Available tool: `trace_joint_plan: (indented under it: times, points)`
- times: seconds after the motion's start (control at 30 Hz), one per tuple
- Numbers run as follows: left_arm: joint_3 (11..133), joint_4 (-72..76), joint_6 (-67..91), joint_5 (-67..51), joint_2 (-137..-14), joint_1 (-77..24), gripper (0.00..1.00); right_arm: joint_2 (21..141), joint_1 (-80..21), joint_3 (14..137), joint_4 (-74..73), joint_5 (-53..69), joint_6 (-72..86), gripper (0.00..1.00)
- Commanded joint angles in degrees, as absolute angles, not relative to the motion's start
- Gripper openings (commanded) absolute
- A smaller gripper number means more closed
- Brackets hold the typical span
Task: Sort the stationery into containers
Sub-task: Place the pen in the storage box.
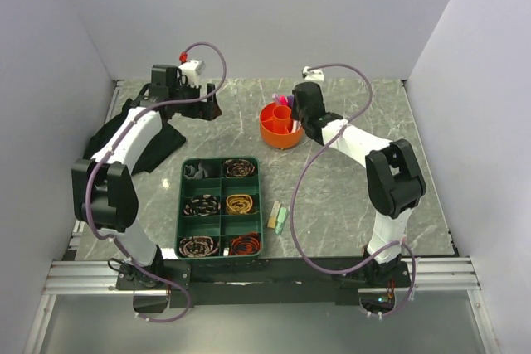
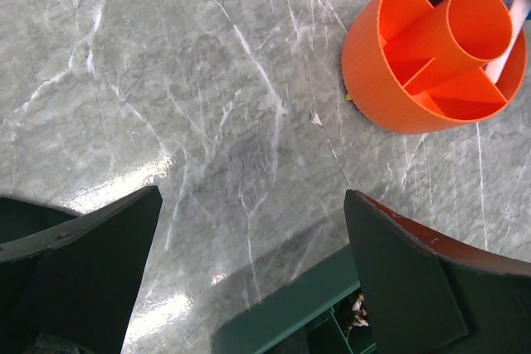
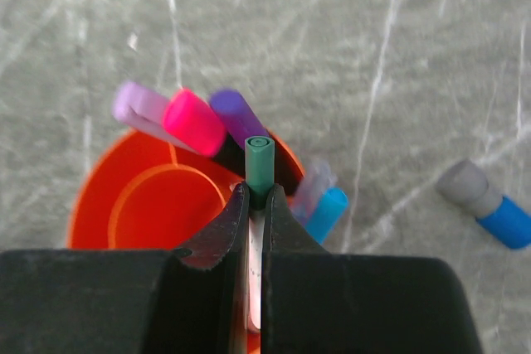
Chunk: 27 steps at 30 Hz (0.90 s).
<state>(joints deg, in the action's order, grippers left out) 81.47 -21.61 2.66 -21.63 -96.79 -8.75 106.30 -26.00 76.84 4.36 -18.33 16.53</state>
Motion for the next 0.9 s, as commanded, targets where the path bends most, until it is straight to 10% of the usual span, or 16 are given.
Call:
trace_joint_plan:
  times: [0.0, 0.13, 0.23, 0.43, 0.67, 0.87]
  points:
    - [79.9, -18.9, 3.4, -23.2, -92.2, -8.4, 0.99, 102.7, -26.4, 74.2, 5.6, -23.3, 17.7, 0.0]
    - [78.4, -18.2, 4.0, -23.4, -91.2, -8.4, 0.99, 101.2, -26.5, 73.0, 5.3, -24.2, 18.0, 0.0]
    - [77.3, -17.3, 4.4, -23.7, -90.5, -8.4, 0.99, 99.3, -26.5, 72.0, 4.4, -23.6, 18.1, 0.32]
    - [75.7, -14.5, 5.1, -24.3, -89.2, -8.4, 0.99, 93.3, -26.6, 70.6, -1.8, -19.4, 19.3, 0.61]
    - [76.3, -12.6, 4.3, -25.6, -87.8, -9.9, 0.99, 81.8, -23.0, 71.6, -14.9, -4.8, 8.2, 0.71]
    - [74.1, -9.1, 6.3, -27.9, -86.3, -10.3, 0.99, 74.7, -11.2, 72.2, -40.0, 17.0, -32.3, 0.79]
